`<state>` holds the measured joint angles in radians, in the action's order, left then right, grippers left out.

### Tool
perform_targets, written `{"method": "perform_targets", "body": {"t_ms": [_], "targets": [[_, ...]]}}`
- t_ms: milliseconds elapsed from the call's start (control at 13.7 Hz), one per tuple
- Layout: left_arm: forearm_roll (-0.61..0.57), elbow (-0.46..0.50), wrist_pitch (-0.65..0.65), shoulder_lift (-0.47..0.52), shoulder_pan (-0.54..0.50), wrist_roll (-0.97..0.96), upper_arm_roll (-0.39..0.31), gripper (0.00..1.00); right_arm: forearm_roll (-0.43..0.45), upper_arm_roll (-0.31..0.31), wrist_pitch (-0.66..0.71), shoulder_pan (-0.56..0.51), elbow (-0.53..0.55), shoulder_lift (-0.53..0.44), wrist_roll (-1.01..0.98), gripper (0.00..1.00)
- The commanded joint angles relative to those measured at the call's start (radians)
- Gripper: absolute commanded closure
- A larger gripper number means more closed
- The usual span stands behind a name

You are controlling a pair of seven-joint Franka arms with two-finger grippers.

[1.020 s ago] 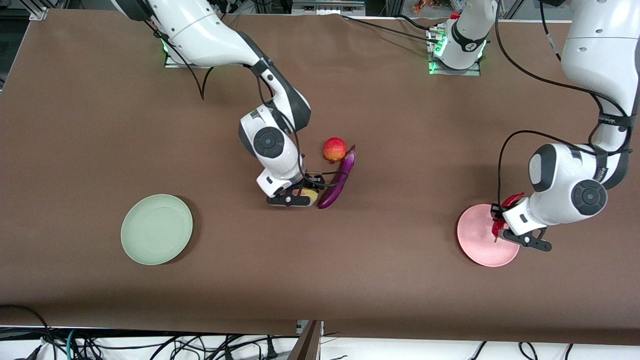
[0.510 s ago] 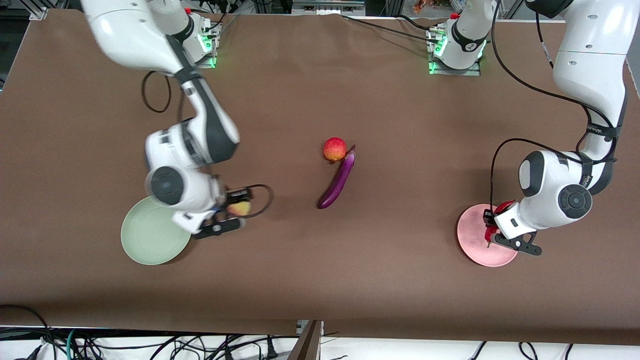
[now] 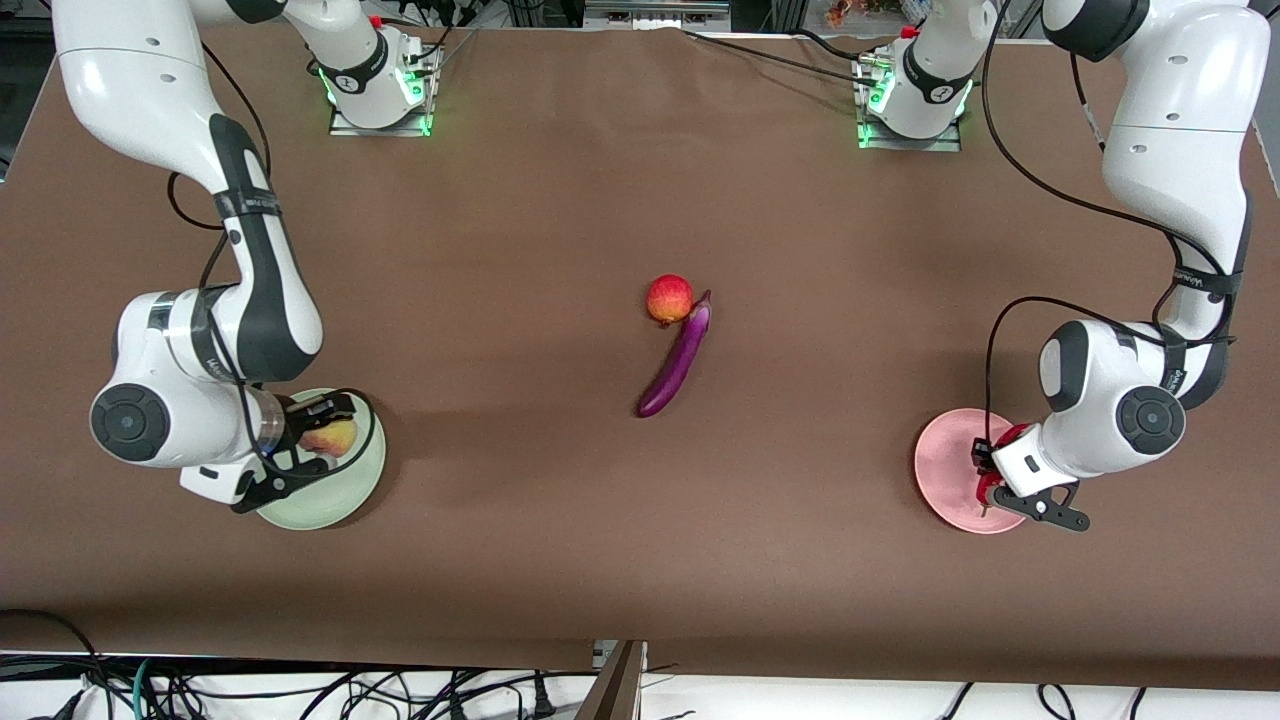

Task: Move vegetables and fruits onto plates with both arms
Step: 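Release the chili on the pink plate while the right gripper drops the peach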

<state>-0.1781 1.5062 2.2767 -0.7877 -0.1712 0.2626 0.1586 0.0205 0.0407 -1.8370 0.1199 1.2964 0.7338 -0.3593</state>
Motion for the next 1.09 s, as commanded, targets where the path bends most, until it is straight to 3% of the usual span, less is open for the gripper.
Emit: {"method": "perform_targets", "body": {"t_ms": [0, 291, 510, 583, 656, 728, 874, 1020], "targets": [[-0.001, -0.027, -0.016, -0.010, -0.004, 0.014, 0.004, 0.00, 0.080, -0.007, -0.082, -0.023, 0.004, 0.028, -0.010, 0.66], [0.000, -0.026, -0.121, 0.028, 0.009, -0.011, 0.033, 0.00, 0.082, -0.008, -0.152, -0.057, 0.029, 0.061, -0.012, 0.66], [0.000, -0.027, -0.255, 0.068, 0.010, -0.223, 0.137, 0.00, 0.078, -0.008, -0.188, -0.065, 0.046, 0.078, -0.012, 0.65], [0.000, -0.027, -0.287, 0.074, 0.010, -0.321, 0.186, 0.00, 0.075, -0.008, -0.186, -0.068, 0.046, 0.078, -0.010, 0.47], [0.000, -0.026, -0.321, 0.079, 0.010, -0.380, 0.235, 0.00, 0.073, -0.008, -0.183, -0.068, 0.044, 0.075, 0.003, 0.11], [0.000, -0.024, -0.357, 0.077, 0.010, -0.426, 0.283, 0.00, 0.070, -0.010, -0.177, -0.068, 0.040, 0.068, -0.001, 0.01], [0.000, -0.021, -0.372, 0.074, 0.021, -0.584, 0.356, 0.00, 0.046, -0.013, -0.157, -0.062, 0.035, 0.049, -0.003, 0.01], [0.009, -0.024, -0.356, 0.059, 0.070, -0.649, 0.372, 0.00, 0.021, -0.022, -0.113, -0.054, 0.023, 0.030, 0.002, 0.01]]}}
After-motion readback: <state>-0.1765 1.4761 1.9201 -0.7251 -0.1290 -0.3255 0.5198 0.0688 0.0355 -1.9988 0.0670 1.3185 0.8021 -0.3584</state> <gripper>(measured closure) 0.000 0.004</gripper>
